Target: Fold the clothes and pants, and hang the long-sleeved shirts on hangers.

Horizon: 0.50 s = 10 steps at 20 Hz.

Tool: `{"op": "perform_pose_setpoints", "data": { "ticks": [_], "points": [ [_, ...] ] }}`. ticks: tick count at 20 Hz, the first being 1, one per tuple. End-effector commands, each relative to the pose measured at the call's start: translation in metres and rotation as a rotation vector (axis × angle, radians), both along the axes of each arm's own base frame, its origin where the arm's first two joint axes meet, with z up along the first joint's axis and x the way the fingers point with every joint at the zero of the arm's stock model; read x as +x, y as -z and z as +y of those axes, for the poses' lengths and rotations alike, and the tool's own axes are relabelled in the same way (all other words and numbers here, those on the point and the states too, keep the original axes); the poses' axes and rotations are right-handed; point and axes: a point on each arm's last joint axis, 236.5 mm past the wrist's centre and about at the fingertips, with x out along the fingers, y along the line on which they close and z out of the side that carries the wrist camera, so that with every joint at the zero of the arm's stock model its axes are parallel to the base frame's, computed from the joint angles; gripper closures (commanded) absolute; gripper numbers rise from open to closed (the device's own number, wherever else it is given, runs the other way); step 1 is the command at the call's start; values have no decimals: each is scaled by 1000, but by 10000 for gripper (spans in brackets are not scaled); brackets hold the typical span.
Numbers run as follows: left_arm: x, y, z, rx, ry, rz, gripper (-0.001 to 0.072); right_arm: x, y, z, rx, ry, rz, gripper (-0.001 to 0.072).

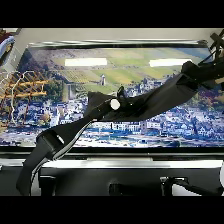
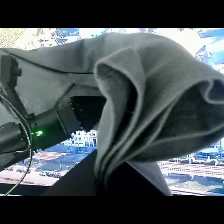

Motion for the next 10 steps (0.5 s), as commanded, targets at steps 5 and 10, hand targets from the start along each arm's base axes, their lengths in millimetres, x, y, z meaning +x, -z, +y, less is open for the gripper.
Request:
{"op": "perform_pose_setpoints", "data": {
  "ticks": [5, 10],
  "points": [
    [45, -66, 67, -9, 88, -77, 691, 35, -10, 28, 134, -5, -105, 683],
    [109, -223, 226, 0, -29, -384, 690, 45, -14, 112, 224, -120, -145, 683]
  ]
}}
